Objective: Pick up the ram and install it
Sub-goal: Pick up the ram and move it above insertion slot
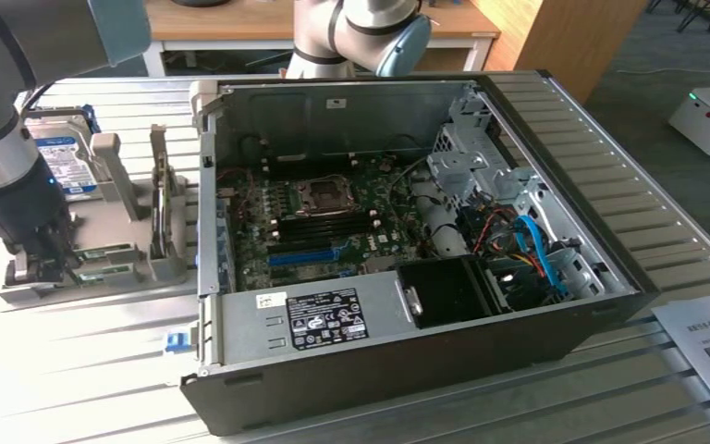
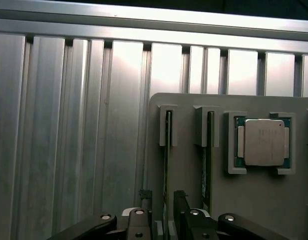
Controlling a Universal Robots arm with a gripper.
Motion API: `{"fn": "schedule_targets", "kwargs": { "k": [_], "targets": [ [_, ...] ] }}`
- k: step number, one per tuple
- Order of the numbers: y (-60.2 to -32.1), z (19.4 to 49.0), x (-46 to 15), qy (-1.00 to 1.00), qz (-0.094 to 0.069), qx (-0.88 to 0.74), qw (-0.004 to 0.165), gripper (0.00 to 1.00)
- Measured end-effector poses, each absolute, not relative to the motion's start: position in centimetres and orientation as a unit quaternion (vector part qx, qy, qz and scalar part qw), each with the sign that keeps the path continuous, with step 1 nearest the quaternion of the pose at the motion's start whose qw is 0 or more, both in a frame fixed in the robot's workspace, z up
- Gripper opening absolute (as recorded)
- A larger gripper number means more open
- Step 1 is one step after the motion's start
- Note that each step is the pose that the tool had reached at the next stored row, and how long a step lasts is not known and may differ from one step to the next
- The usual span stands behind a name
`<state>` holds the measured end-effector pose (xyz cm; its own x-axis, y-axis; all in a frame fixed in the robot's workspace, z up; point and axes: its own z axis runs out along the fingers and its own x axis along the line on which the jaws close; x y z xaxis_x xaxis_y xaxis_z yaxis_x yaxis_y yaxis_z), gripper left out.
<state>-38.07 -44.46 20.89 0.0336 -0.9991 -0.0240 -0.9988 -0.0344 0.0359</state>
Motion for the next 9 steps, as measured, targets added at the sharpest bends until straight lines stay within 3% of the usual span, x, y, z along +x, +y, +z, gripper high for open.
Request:
{"fn": "schedule_targets", "kwargs": {
  "k": [9],
  "targets": [
    [-44.46,20.89,-37.19,-0.695,-0.021,0.719,0.005,0.31]
  ]
}}
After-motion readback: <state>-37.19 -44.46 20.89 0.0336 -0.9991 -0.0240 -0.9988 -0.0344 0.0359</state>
